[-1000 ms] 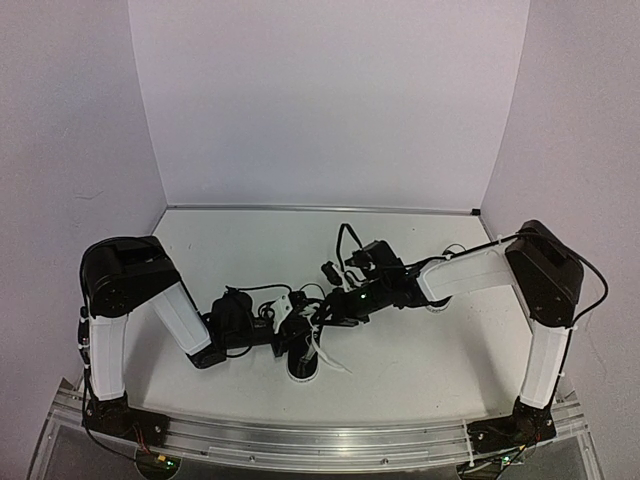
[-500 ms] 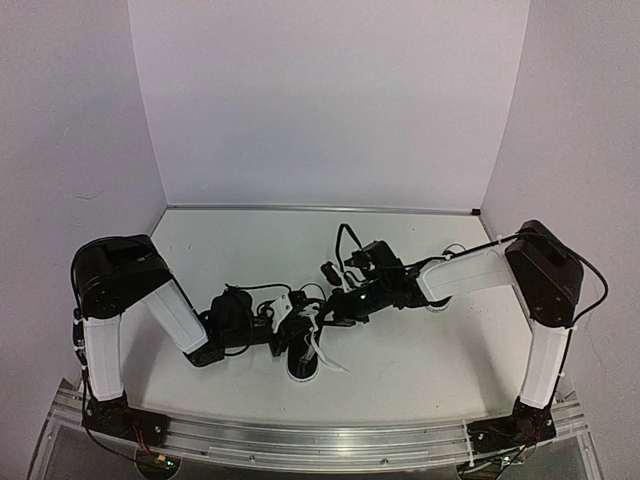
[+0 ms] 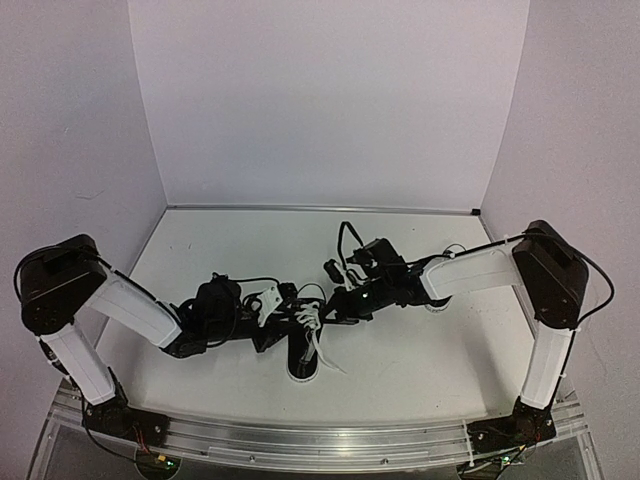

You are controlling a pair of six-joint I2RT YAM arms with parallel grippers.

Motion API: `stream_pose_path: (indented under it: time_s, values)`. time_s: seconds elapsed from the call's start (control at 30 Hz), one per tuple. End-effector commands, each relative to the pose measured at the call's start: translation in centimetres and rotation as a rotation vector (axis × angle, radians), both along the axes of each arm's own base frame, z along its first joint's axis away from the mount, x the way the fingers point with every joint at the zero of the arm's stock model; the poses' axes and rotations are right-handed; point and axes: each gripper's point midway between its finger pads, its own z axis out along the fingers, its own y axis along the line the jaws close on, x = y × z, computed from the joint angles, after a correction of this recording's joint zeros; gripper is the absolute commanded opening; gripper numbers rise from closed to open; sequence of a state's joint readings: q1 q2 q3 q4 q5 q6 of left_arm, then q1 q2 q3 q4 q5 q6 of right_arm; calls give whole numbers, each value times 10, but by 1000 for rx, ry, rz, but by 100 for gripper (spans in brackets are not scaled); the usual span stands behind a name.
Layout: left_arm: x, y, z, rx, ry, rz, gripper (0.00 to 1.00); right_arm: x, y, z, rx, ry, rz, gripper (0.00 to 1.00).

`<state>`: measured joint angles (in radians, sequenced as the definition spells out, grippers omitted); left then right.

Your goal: Tie the shoes

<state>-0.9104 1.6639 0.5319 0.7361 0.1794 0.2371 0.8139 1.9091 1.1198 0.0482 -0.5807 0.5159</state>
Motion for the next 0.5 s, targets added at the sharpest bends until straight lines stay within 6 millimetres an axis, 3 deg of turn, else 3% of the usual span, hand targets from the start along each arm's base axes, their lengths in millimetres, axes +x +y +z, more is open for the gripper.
stream_pose_path:
  time_s: [0.0,0.17,0.47]
  values:
    - [1,21,8,67,22,57,39,6,1,13,12,-45,1,0]
    - [15,27,17,105,41,84,43,6,2,17,20,-52,5,0]
    - [9,0,2,145,130,-63,45,6,3,20,28,-53,8,0]
